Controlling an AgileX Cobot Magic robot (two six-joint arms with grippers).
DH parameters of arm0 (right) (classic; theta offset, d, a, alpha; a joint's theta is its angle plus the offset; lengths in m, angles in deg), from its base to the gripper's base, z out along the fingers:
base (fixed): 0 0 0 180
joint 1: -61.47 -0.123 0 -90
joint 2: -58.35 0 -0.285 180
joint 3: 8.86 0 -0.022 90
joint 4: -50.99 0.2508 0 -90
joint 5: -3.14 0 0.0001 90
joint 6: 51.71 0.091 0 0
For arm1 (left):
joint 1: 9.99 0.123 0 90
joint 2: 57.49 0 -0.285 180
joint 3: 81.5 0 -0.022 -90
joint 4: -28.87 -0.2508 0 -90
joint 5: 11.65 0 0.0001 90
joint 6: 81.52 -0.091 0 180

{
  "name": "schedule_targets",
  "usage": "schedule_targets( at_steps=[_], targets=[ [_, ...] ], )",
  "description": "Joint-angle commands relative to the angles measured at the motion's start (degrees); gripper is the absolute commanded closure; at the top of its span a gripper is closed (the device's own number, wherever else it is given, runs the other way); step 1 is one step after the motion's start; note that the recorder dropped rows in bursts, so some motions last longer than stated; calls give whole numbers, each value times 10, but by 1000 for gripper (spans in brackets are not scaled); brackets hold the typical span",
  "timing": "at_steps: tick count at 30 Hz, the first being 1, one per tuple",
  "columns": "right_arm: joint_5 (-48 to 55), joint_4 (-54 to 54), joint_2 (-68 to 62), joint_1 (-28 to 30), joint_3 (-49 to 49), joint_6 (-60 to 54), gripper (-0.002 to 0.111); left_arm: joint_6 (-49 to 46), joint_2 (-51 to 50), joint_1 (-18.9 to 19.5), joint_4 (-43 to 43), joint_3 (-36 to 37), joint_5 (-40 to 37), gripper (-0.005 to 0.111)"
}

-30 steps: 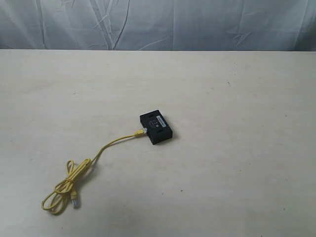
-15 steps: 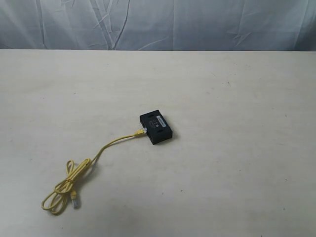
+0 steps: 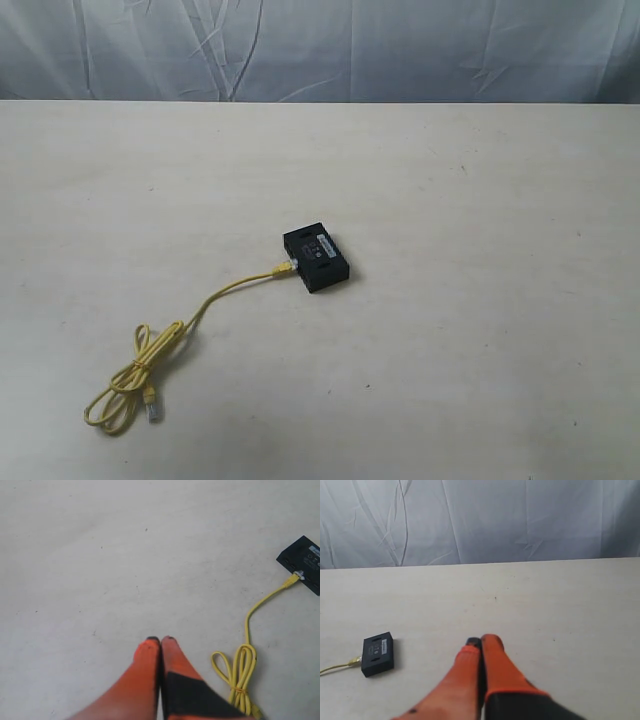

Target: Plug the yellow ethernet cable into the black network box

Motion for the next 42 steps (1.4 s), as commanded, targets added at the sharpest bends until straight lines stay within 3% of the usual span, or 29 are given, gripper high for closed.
schedule_targets(
  at_steps=[1, 10, 18, 37, 42],
  targets=[
    [-9, 0, 20, 2, 20, 0, 109, 1, 3, 0, 7, 2, 7, 107],
    [-145, -16, 79, 2, 152, 0, 109, 1, 3, 0, 7, 2, 7, 107],
    [-174, -21, 79, 2, 256, 0, 109, 1, 3, 0, 7, 2, 8, 107],
    [-186, -20, 79, 4, 262, 0, 109, 1, 3, 0, 7, 2, 8, 107],
    [-184, -20, 79, 60, 262, 0, 109, 1, 3, 0, 5, 2, 9, 107]
  ],
)
